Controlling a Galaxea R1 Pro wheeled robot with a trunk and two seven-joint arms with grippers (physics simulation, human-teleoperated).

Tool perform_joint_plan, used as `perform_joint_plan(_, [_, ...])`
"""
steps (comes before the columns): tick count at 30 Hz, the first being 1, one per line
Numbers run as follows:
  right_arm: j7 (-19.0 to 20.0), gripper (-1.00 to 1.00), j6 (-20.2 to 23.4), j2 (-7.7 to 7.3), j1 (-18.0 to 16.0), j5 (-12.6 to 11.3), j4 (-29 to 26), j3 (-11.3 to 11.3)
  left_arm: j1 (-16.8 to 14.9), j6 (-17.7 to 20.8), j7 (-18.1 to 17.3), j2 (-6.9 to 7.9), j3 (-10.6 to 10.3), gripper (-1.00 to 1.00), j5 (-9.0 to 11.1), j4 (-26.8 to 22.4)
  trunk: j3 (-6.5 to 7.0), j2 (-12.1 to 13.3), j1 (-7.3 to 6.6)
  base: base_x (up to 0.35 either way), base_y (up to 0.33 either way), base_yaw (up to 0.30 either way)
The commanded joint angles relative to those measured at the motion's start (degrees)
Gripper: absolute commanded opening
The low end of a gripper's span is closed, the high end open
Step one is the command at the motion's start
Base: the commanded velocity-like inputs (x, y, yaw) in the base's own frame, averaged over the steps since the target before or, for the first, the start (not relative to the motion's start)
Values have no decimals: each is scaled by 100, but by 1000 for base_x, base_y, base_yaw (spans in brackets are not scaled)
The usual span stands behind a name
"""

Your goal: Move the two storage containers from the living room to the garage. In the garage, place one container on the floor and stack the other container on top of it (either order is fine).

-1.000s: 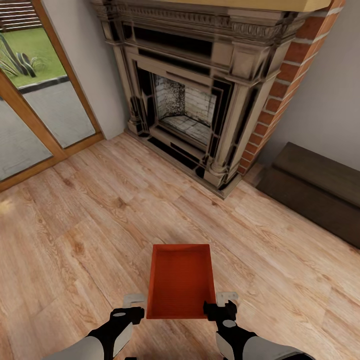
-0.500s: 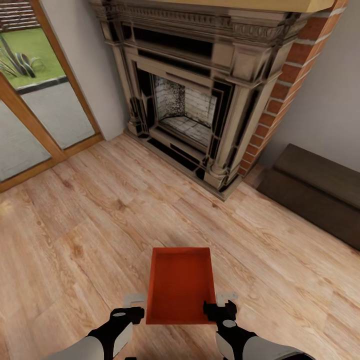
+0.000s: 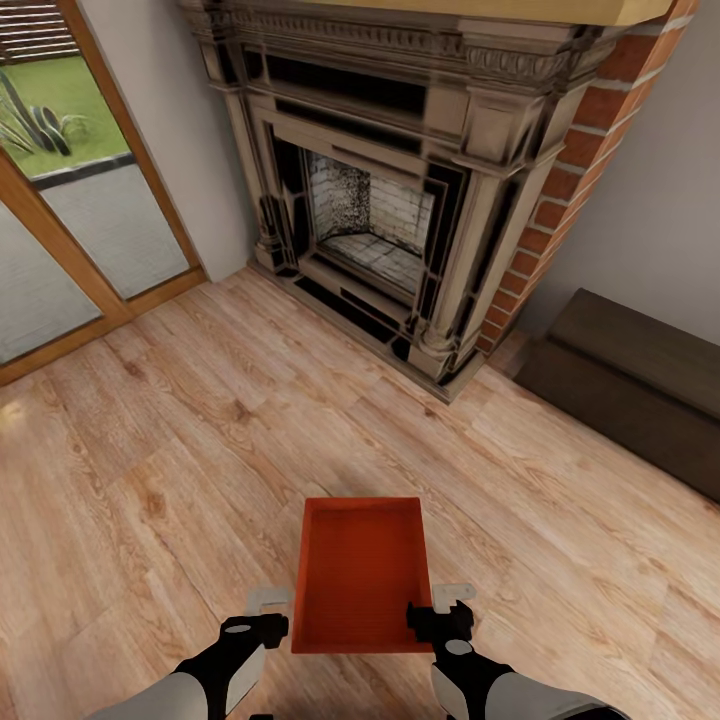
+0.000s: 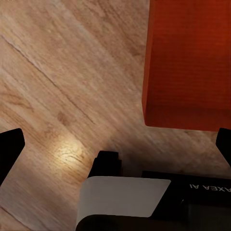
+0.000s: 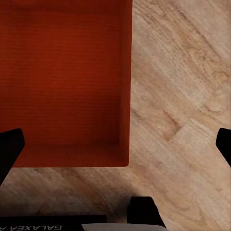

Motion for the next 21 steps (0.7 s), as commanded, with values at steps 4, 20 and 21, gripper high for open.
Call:
perform_joint_plan(4, [-17,100,-19,2,-3,-46,7,47,0,29,35,1,-50,100,57,-11,-3,-3,0,0,0,0])
perform_joint_plan(20, [-17,100,-19,2,-3,-46,7,46,0,29,34,1,-50,100,80,-11,-129,-284,154,0,0,0])
perform_joint_plan(21, [-17,100,-19,2,-3,-46,7,48,0,29,32,3,-50,100,80,-11,-147,-324,176,0,0,0])
